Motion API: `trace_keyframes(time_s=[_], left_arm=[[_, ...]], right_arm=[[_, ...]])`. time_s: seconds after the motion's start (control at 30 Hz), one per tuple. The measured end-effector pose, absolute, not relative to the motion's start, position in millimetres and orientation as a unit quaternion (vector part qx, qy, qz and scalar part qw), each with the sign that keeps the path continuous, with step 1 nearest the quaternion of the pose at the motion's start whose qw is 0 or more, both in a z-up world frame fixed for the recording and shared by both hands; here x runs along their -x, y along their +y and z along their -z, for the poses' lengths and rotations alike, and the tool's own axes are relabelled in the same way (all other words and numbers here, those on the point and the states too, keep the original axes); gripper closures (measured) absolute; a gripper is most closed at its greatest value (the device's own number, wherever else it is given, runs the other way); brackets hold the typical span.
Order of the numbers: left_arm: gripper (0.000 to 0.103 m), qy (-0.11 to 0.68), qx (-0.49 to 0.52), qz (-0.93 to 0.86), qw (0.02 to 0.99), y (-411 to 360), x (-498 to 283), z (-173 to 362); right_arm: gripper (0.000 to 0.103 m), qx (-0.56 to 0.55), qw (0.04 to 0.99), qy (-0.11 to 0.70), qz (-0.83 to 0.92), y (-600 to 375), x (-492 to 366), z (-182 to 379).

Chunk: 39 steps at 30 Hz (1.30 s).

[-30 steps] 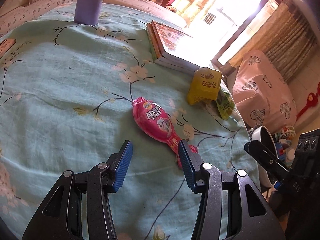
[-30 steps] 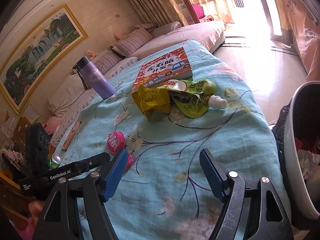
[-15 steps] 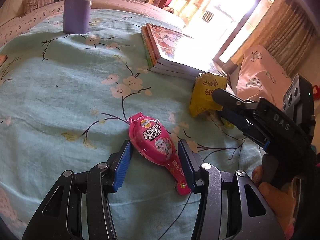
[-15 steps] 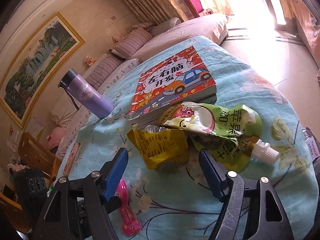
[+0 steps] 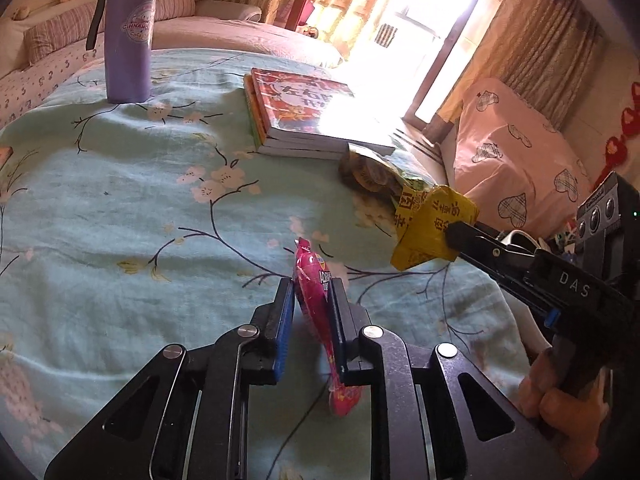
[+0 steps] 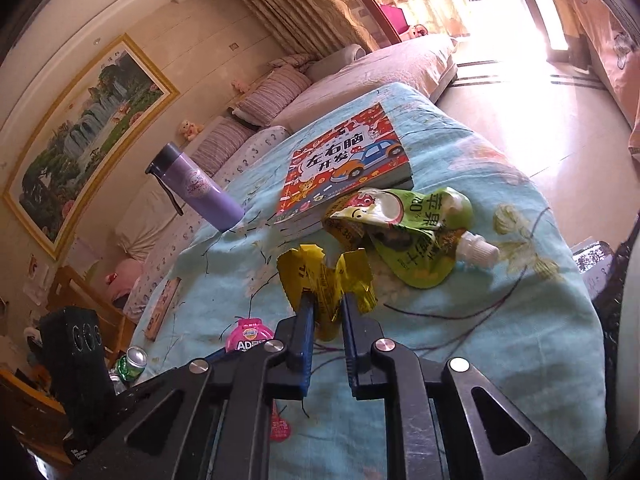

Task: Collect trash
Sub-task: 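Carry the pink pack and yellow bag in both tools over the bin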

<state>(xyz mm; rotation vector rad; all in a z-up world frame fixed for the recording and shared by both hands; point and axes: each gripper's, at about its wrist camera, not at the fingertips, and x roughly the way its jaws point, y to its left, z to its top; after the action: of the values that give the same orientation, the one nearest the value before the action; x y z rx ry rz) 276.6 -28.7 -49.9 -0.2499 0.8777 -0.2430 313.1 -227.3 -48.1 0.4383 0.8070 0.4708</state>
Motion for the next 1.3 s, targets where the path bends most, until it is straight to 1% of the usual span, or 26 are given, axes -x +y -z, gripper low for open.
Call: trace_keyframes(time_s=[0.07, 0.33, 0.57, 0.6, 0.67, 0.77, 0.8, 0.83, 1.3], left_arm=[[0.09, 0.42, 0.121, 0.126, 0.89, -33, -267, 45], [0.09, 0.421, 0.104, 0.151, 0.888, -61, -235, 39], [0.09, 0.451, 0.065, 0.164, 0.875, -98, -224, 58], [0.088, 0.457, 0.06, 0.164, 0.872, -101, -224, 62], [0.078, 0.473, 0.05, 0.16, 0.865, -108, -224, 71], [0.079, 0.465, 0.037, 0.16, 0.87, -114, -218, 75], [0.083, 0.464, 0.034, 0.16, 0.87, -116, -217, 75], [0.089, 0.466, 0.037, 0.165, 0.869, -116, -216, 74], [0.09, 0.441, 0.015, 0.2, 0.875, -146, -189, 51]], right_arm=[[0.09, -0.222, 0.867, 0.385, -0.226, -237, -300, 48], [0.09, -0.228, 0.875, 0.377, -0.202, -265, -250, 47], [0.09, -0.235, 0.883, 0.363, -0.184, -284, -212, 46], [0.09, -0.237, 0.883, 0.362, -0.18, -287, -207, 47], [0.09, -0.24, 0.884, 0.363, -0.173, -291, -200, 51], [0.09, -0.249, 0.881, 0.367, -0.165, -297, -193, 58], [0.09, -0.251, 0.881, 0.367, -0.162, -299, -190, 58], [0.09, -0.252, 0.881, 0.366, -0.16, -300, -188, 59], [0.09, -0.242, 0.894, 0.348, -0.145, -315, -166, 54]])
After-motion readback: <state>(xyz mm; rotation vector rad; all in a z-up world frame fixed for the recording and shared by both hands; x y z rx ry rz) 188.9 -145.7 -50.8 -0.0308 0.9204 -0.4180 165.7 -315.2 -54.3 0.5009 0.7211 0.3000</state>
